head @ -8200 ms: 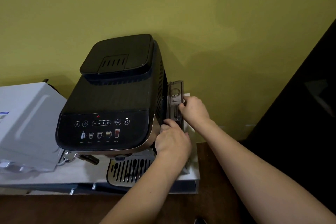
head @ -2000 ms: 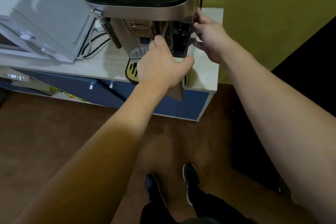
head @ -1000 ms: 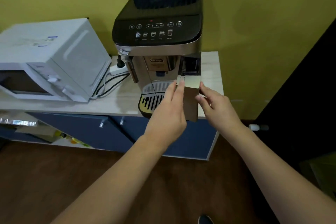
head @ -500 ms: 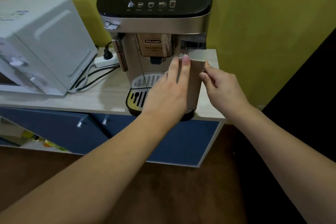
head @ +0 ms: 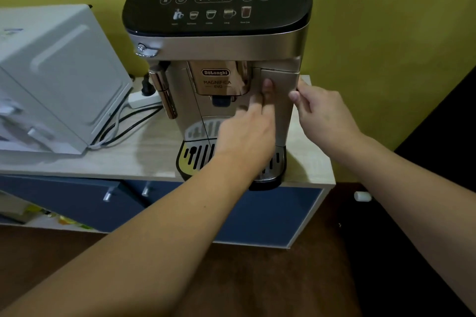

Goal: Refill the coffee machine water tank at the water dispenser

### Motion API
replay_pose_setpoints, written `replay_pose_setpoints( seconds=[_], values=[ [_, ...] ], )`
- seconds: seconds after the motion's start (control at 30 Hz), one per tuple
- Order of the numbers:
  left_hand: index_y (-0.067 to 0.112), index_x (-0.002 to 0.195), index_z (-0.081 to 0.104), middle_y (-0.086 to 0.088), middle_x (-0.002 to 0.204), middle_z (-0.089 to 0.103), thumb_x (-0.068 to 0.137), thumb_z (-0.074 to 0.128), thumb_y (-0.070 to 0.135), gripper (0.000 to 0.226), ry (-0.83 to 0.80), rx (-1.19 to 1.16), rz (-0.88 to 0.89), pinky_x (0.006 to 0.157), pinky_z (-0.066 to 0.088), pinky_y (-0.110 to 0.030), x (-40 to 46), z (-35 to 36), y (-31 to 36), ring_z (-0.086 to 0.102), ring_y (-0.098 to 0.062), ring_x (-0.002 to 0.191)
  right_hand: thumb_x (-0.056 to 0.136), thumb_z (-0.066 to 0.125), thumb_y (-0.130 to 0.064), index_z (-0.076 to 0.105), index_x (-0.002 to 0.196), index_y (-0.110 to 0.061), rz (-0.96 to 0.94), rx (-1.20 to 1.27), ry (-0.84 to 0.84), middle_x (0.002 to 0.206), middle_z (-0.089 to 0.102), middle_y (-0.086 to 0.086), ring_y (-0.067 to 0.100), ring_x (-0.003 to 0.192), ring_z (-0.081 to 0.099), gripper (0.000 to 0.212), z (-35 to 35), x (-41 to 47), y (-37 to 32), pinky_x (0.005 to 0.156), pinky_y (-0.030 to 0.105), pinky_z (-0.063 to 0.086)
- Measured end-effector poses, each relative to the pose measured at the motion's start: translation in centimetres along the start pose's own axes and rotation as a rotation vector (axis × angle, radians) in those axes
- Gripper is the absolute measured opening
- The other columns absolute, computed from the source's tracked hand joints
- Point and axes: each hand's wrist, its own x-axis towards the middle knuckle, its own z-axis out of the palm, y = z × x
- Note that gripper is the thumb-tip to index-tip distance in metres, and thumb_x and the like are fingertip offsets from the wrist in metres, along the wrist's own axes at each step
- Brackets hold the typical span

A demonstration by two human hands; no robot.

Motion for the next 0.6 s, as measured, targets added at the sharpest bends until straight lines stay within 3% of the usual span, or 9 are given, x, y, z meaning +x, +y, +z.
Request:
replay_pose_setpoints(
  seconds=[0.17,0.23,0.37,0.47,0.6],
  values=[
    [0.013,0.158,-0.003,-0.012,0.132,0.056,0.095,0.045,0.006,0.079,-0.004,0.019,0.009,0.062,0.043,-0.038,0.4,1.6,-0.9,0.063,-0.031,0.101,0.104,0.040,-0.025,0.056,0.130,-0.002,-0.036,0.006,0.036,0.093,0.064,0.014,0.016,0.077,0.042,0.038,0.4,0.4,0.3,0.054,0.024,0.026],
    [0.016,0.154,-0.021,-0.010,0.126,0.060,0.095,0.047,0.007,0.090,0.012,0.018,0.021,0.060,0.042,-0.038,0.6,2.0,-1.1,0.064,-0.030,0.098,0.104,0.040,-0.024,0.055,0.131,-0.001,-0.060,-0.023,0.036,0.094,0.064,0.014,0.014,0.078,0.042,0.039,0.5,0.5,0.5,0.057,0.022,0.021],
    [0.017,0.147,-0.034,-0.009,0.137,0.054,0.095,0.050,0.012,0.099,0.024,-0.014,0.025,0.067,0.048,-0.039,0.6,2.7,-0.9,0.062,-0.030,0.109,0.104,0.039,-0.023,0.054,0.134,-0.002,-0.065,-0.027,0.067,0.102,0.067,0.015,0.023,0.085,0.055,0.040,0.9,0.6,0.6,0.064,0.020,0.024],
    [0.017,0.148,-0.034,-0.011,0.143,0.051,0.096,0.050,0.014,0.099,0.026,-0.045,0.024,0.076,0.052,-0.042,0.6,2.6,-0.7,0.061,-0.030,0.116,0.104,0.039,-0.023,0.054,0.134,-0.003,-0.051,-0.011,0.081,0.107,0.067,0.014,0.029,0.097,0.060,0.040,1.2,0.5,0.5,0.068,0.020,0.027],
    [0.018,0.149,-0.033,-0.011,0.144,0.050,0.097,0.047,0.015,0.095,0.023,-0.039,0.038,0.075,0.054,-0.042,0.5,2.3,-0.8,0.061,-0.031,0.115,0.104,0.038,-0.026,0.053,0.136,-0.006,-0.016,-0.005,0.079,0.113,0.067,0.013,0.029,0.102,0.060,0.040,1.2,0.4,0.4,0.071,0.021,0.029]
  ],
)
